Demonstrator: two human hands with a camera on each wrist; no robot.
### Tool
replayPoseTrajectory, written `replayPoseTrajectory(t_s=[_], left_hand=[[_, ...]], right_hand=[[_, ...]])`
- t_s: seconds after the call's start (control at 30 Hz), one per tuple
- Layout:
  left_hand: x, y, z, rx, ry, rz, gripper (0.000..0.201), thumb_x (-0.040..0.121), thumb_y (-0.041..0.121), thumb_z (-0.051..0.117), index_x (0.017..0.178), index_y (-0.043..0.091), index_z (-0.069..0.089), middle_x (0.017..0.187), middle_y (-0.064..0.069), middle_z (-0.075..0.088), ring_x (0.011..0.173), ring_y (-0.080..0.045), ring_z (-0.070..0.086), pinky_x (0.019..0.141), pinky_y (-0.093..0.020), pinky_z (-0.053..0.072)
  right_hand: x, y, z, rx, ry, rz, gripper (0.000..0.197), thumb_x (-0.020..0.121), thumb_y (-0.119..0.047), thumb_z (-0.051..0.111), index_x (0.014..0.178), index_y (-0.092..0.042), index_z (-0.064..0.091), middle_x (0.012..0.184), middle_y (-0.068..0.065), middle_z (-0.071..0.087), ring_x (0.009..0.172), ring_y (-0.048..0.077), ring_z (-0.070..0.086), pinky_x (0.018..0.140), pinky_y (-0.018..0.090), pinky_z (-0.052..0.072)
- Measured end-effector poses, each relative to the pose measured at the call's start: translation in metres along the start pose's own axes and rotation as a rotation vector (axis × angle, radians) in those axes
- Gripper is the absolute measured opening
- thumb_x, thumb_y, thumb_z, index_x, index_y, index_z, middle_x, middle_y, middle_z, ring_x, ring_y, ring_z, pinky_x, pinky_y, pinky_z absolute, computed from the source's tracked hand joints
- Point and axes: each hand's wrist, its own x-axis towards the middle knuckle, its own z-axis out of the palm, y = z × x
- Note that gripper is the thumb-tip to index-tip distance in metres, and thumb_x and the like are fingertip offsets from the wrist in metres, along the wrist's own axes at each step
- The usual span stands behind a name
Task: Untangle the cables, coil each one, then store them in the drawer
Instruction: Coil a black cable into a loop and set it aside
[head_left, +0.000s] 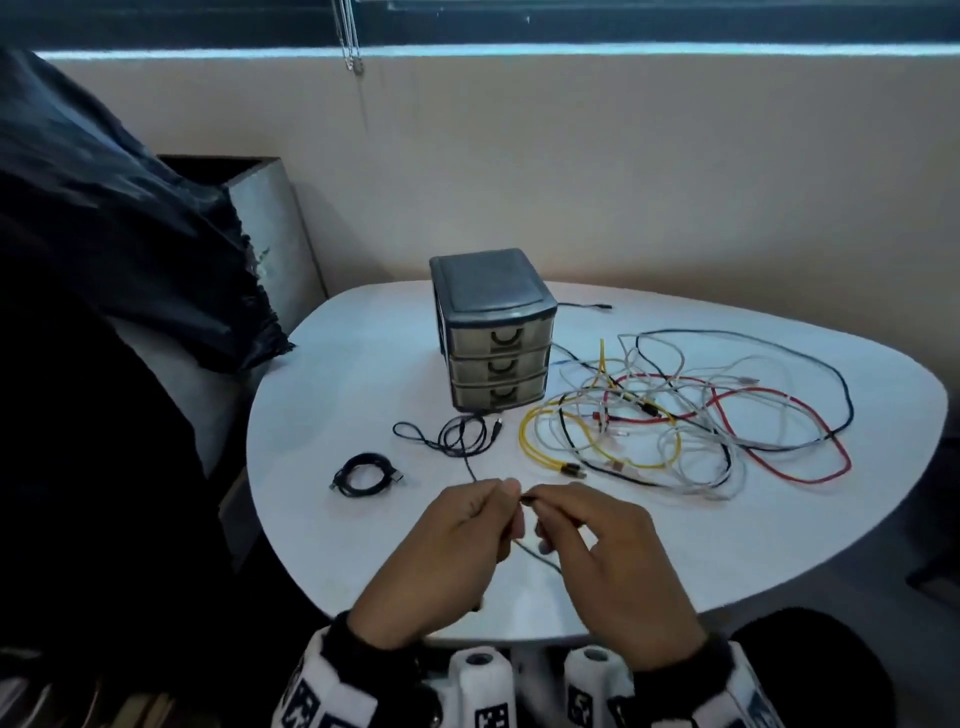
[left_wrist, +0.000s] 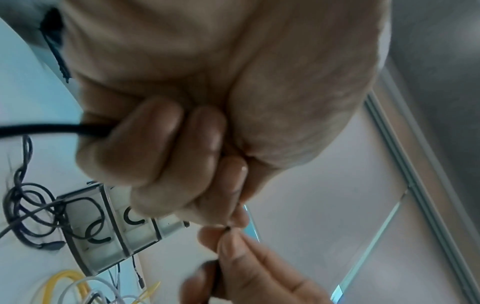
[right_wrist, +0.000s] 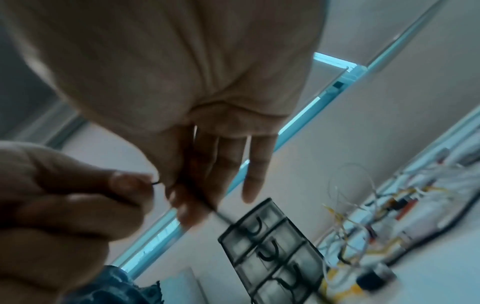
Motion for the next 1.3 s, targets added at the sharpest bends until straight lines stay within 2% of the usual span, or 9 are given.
replayPoseTrajectory(t_s=[0.17,0.33,0.5,0.63,0.77,0.97,1.07,1.17,1.3], left_hand=[[0.013,0.02,-0.02,-0.206,0.053,0.116,0.037,0.104,0.026,0.043,0.071,0.017,0.056,0.059,-0.002,0.055,0.062,-0.022,0.047,0.052,-0.025,0.036],[0.041,0.039,-0.012,-0.646,0.128,0.312,0.029,0.091,0.031,0.045,0.09,0.007,0.062,0.069,-0.002,0.061,0.072,-0.02,0.063,0.075,-0.028,0.055],[0.069,0.018,-0.019,-0.456,0.218,0.263,0.033,0.104,0.026,0.042,0.099,0.013,0.072,0.097,-0.004,0.077,0.104,-0.017,0.071,0.098,-0.029,0.051],[0.069,0.008,-0.015,-0.174,0.098,0.158,0.039,0.101,0.028,0.052,0.079,0.007,0.075,0.06,-0.005,0.069,0.06,-0.015,0.067,0.064,-0.021,0.049],[0.073,0.026,-0.017,-0.402,-0.099,0.187,0.038,0.102,0.028,0.05,0.081,0.007,0.074,0.054,-0.003,0.055,0.049,-0.018,0.055,0.062,-0.025,0.051],[0.083,0.028,-0.029,-0.766,0.069,0.366,0.022,0.101,0.012,0.044,0.106,0.001,0.063,0.072,0.002,0.065,0.078,-0.017,0.071,0.075,-0.024,0.055],[0.091,0.011,-0.039,-0.407,0.321,0.331,0.027,0.106,0.01,0.038,0.097,0.008,0.063,0.07,0.009,0.068,0.083,-0.017,0.072,0.075,-0.022,0.048],[0.082,0.002,-0.03,0.015,0.236,0.316,0.03,0.106,0.016,0.042,0.093,0.011,0.068,0.064,0.008,0.067,0.069,-0.009,0.065,0.073,-0.026,0.046],[0.058,0.02,-0.02,-0.147,-0.137,0.226,0.038,0.099,0.029,0.044,0.083,0.009,0.072,0.048,-0.003,0.052,0.047,-0.017,0.052,0.074,-0.038,0.057]], right_hand=[[0.034,0.03,0.01,0.015,0.26,0.195,0.014,0.094,-0.015,0.063,0.098,-0.018,0.076,0.084,-0.023,0.066,0.079,-0.005,0.06,0.072,0.015,0.047],[0.048,0.029,0.019,-0.019,-0.126,0.178,0.018,0.096,-0.03,0.059,0.094,-0.026,0.076,0.064,-0.021,0.061,0.065,0.003,0.058,0.065,0.029,0.046],[0.048,-0.031,-0.023,0.182,-0.555,0.163,0.022,0.1,-0.022,0.052,0.092,-0.019,0.072,0.06,-0.009,0.052,0.053,0.0,0.046,0.056,0.01,0.034],[0.073,-0.03,-0.049,0.181,-0.231,0.068,0.023,0.098,-0.015,0.056,0.082,-0.022,0.07,0.06,-0.003,0.049,0.057,0.014,0.044,0.055,0.022,0.034],[0.098,0.005,-0.026,0.234,0.15,0.158,0.021,0.093,-0.011,0.064,0.078,-0.024,0.072,0.059,-0.007,0.058,0.056,0.004,0.046,0.056,0.017,0.038],[0.077,0.006,0.015,0.178,-0.256,0.18,0.021,0.099,-0.021,0.055,0.088,-0.023,0.073,0.055,-0.019,0.054,0.054,0.001,0.048,0.057,0.016,0.037],[0.065,-0.009,0.006,0.154,-0.458,0.127,0.021,0.101,-0.02,0.052,0.095,-0.013,0.071,0.053,-0.018,0.05,0.05,0.003,0.043,0.054,0.014,0.03],[0.068,-0.023,-0.021,0.083,-0.385,0.041,0.019,0.1,-0.02,0.053,0.092,-0.019,0.07,0.056,-0.008,0.051,0.05,0.006,0.043,0.052,0.016,0.029],[0.077,-0.02,-0.042,0.22,0.008,0.089,0.016,0.09,-0.012,0.068,0.077,-0.022,0.072,0.069,-0.005,0.068,0.06,0.003,0.055,0.06,0.021,0.045]])
